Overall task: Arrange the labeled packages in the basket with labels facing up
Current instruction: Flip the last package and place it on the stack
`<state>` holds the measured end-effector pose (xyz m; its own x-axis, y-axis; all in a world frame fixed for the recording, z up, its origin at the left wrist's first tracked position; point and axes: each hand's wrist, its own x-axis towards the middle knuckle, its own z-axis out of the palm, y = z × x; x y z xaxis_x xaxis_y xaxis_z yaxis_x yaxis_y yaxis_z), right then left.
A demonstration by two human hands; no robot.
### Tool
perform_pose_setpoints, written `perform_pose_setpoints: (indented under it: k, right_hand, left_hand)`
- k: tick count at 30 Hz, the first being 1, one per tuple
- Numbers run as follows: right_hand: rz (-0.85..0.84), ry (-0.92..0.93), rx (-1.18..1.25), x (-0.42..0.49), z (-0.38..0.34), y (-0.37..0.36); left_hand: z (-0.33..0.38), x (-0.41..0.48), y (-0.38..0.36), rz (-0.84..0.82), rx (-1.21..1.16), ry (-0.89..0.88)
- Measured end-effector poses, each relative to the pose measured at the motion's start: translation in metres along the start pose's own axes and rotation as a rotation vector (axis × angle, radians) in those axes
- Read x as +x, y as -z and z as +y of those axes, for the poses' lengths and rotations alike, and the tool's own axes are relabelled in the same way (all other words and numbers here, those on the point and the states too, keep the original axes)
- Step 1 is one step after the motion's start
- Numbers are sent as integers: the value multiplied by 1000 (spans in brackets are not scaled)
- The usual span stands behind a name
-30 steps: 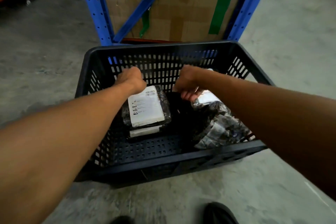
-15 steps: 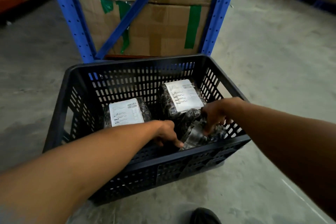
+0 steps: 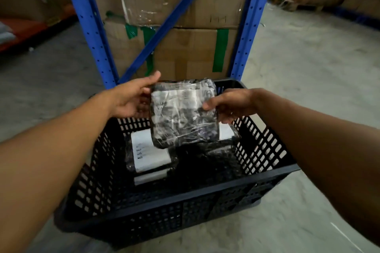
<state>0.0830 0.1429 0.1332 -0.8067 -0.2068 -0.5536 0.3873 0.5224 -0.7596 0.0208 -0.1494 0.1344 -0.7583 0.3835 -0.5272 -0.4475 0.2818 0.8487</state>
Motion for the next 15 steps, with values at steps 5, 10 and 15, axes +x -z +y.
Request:
perform_pose_setpoints:
  k: [5, 10, 15]
  right_hand:
    - [202, 292, 119, 26, -30, -6]
    - [146, 424, 242, 40, -31, -15]
    - [-40, 360, 732, 54, -17, -13]
  left_hand:
    - [3, -7, 21, 107, -92, 206]
    - [1, -14, 20, -82, -402, 222]
    - [-3, -8, 18, 165, -252, -91]
